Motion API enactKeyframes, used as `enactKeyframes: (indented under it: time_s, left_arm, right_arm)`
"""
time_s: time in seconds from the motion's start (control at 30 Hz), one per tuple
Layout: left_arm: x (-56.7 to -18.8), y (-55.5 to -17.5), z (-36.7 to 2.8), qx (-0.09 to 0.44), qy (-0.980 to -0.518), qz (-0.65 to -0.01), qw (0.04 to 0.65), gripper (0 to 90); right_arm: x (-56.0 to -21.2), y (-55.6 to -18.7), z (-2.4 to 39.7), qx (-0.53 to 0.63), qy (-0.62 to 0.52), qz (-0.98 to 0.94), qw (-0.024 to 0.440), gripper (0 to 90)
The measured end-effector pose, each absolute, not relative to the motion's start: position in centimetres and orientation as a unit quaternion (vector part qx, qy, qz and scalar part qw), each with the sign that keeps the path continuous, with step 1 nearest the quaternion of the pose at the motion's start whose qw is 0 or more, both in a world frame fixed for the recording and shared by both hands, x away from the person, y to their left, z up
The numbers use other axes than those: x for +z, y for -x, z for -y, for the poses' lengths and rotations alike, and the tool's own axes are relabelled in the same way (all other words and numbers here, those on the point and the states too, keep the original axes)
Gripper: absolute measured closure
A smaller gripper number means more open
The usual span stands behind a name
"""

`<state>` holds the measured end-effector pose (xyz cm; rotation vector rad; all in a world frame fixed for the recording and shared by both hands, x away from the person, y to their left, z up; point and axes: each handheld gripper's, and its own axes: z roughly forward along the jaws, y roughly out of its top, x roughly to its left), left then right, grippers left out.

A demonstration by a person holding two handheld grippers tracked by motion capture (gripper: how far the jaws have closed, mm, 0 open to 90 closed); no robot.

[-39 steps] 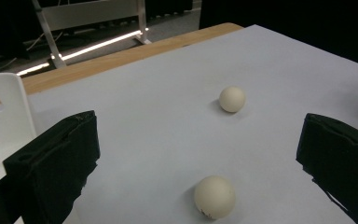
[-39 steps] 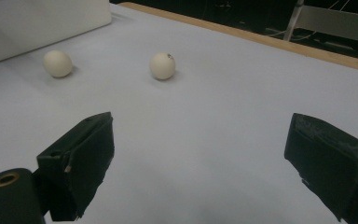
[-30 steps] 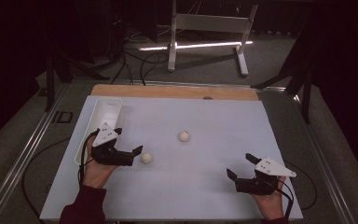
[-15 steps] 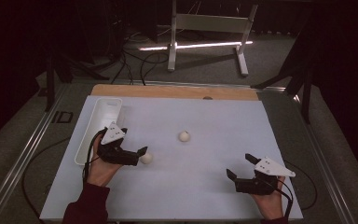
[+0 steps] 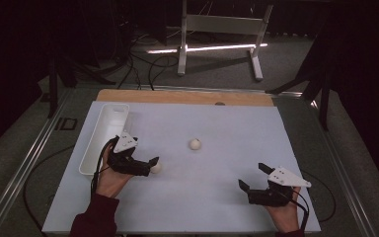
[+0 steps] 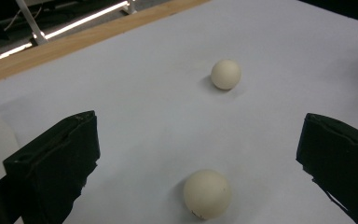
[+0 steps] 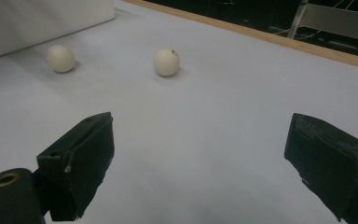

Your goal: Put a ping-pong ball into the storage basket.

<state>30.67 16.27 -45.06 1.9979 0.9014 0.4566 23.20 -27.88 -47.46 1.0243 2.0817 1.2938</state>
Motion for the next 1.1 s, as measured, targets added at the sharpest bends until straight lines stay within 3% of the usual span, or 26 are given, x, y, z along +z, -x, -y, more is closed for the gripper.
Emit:
enactKeyframes:
  time_s: [1.1]
  left_arm:
    - [-48.2, -31.3, -12.8, 0.168, -0.819, -0.397, 0.379, 0.0]
  right_arm:
    - [-47.3, -23.1, 27.6, 0.471, -0.366, -0.765, 0.242, 7.7]
